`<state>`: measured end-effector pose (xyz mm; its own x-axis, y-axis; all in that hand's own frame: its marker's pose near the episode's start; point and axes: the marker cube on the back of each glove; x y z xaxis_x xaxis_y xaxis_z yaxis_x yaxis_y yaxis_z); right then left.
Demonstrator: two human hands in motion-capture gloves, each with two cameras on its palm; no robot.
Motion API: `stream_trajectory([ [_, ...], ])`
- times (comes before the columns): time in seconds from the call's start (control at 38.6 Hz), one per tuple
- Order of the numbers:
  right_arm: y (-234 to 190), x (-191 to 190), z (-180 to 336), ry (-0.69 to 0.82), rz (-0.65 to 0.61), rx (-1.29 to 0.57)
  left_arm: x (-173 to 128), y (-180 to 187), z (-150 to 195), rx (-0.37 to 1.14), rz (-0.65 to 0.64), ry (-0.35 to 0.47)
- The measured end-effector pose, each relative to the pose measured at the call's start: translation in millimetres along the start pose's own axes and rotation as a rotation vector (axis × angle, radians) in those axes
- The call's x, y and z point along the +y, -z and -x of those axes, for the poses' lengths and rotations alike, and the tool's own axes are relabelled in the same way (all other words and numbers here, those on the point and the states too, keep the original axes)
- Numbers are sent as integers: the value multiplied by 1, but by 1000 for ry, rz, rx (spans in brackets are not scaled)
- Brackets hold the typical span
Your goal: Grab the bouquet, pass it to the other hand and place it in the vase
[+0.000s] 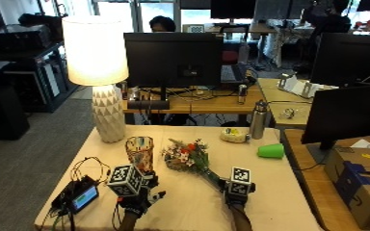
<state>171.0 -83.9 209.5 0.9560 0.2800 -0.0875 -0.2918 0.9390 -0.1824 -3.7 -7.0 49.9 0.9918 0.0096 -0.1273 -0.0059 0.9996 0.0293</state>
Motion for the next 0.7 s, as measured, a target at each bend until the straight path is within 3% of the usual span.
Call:
stream_trajectory([
  [0.16,8,1,5,-24,-135,146,-3,-3,2,6,8,6],
  [0.39,15,0,0,-23,-192,-17,-9,2,-5,72,-22,0],
  [0.7,69,22,14,43,-351,-510,-50,15,-40,626,-116,-84],
])
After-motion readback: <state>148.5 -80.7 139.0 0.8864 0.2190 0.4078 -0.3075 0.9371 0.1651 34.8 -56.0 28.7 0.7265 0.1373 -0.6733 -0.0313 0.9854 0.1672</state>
